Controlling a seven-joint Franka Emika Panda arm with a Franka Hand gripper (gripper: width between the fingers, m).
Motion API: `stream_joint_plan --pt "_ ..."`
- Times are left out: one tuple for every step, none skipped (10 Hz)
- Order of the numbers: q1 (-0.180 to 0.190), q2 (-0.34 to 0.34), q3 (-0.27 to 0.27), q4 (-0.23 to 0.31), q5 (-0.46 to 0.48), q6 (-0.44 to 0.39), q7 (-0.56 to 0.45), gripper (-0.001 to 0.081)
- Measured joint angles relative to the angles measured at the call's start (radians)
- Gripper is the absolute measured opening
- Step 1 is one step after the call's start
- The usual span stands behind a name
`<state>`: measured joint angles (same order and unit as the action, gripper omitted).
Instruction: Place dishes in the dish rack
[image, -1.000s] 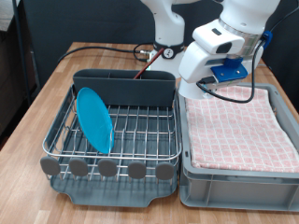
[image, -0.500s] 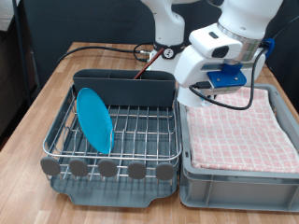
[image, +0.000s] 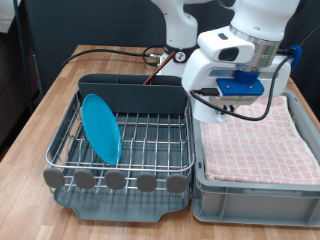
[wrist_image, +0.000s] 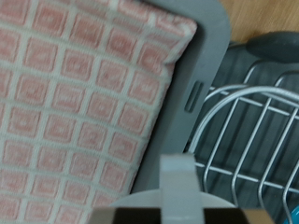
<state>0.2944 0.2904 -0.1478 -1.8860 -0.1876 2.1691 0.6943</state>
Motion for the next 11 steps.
stream_joint_plan --pt "-0.006 0.016 -0.005 0.018 0.007 0.010 0.000 0.0072" --pt "-0.014 0.031 -0.010 0.033 0.015 0.017 -0.001 0.0072" --pt "-0.024 0.043 -0.013 0.042 0.026 0.032 -0.005 0.0072" --pt "-0.034 0.054 -0.015 0.050 0.030 0.046 -0.015 0.0072" --pt "-0.043 0.063 -0.016 0.061 0.031 0.058 -0.023 0.0072" --pt "-0.049 0.073 -0.016 0.079 0.030 0.067 -0.031 0.0072" --pt "-0.053 0.086 -0.017 0.103 0.030 0.069 -0.039 0.0072" --pt "-0.055 0.101 -0.019 0.131 0.031 0.069 -0.040 0.0072" --pt "-0.057 0.120 -0.019 0.161 0.041 0.069 -0.040 0.0072" --pt "-0.059 0.142 -0.019 0.192 0.055 0.069 -0.038 0.0072" --pt "-0.059 0.168 -0.022 0.224 0.061 0.069 -0.027 0.0072"
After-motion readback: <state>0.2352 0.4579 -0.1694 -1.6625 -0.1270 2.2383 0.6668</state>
